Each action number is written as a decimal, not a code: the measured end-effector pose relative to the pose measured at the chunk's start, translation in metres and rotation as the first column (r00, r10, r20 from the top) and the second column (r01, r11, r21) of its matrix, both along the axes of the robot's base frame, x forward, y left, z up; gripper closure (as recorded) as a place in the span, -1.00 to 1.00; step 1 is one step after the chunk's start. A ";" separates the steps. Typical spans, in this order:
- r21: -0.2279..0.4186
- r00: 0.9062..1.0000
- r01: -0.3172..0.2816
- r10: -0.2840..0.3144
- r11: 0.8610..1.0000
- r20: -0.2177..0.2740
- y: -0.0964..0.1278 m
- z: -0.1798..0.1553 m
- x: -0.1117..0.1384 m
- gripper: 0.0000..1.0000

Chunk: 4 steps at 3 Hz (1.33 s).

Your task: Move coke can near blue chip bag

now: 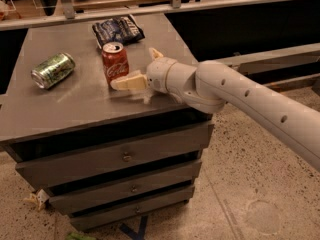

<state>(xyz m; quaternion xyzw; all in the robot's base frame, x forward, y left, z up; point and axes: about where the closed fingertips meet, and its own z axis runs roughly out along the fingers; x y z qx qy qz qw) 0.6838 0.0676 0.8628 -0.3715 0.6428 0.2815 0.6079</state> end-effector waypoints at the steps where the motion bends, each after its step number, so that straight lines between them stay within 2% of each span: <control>1: 0.016 0.999 -0.042 0.042 0.999 -0.006 0.014 -0.001 0.005 -1.00; 2: 0.027 0.995 -0.101 0.101 0.995 -0.015 0.027 -0.001 0.007 -1.00; 3: 0.030 0.989 -0.143 0.144 0.989 -0.017 0.036 0.000 0.006 -0.72; 4: 0.031 0.985 -0.173 0.173 0.984 -0.017 0.041 0.000 0.006 -0.24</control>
Offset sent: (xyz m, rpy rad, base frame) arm 0.0087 0.0368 -0.0014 0.0373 0.0301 0.1683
